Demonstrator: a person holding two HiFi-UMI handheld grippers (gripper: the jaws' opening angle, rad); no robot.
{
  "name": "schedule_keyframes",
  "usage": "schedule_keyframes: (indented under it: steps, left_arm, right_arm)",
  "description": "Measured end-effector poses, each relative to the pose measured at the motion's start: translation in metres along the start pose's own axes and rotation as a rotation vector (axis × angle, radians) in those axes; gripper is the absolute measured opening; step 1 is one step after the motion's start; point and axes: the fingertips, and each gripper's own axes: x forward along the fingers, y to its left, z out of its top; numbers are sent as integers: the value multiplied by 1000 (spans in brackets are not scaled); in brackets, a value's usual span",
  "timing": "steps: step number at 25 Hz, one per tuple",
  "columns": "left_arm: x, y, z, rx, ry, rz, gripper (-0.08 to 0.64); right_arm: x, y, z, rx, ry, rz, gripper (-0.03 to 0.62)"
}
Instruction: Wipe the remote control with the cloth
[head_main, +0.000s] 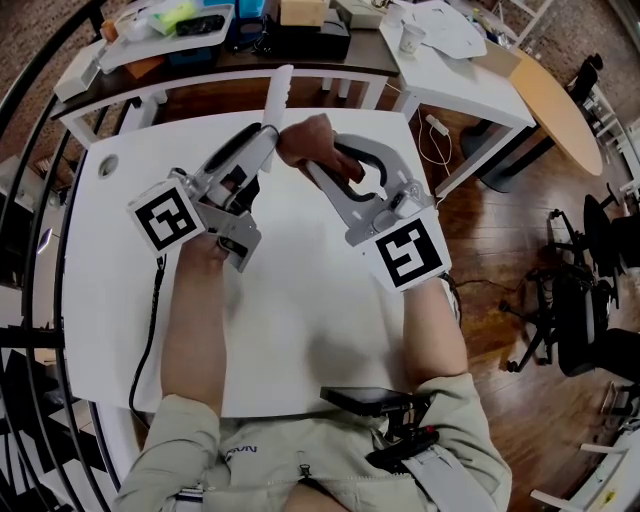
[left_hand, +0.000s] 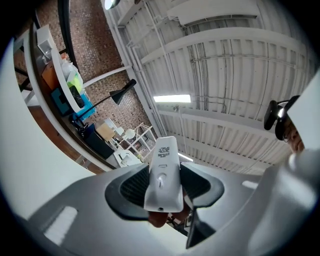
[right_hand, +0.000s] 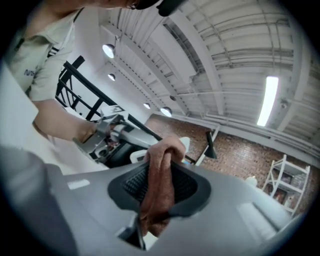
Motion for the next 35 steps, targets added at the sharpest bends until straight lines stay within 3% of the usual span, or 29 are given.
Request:
schedule_keyframes:
  steps: [5, 15, 23, 35]
  left_arm:
    - [3, 0, -5, 217, 54, 75, 209]
    - [4, 7, -11, 484, 112, 207, 209]
    - [0, 32, -23, 581, 199, 337, 209]
    - [-7, 67, -40, 602, 300, 460, 209]
  right_arm:
    - [-9, -37, -8, 125, -46, -190, 91]
    - [-16, -62, -47, 254, -4, -307, 92]
    - [-12, -64, -74, 295, 74, -322, 92]
    - [0, -46, -121, 324, 233, -268, 94]
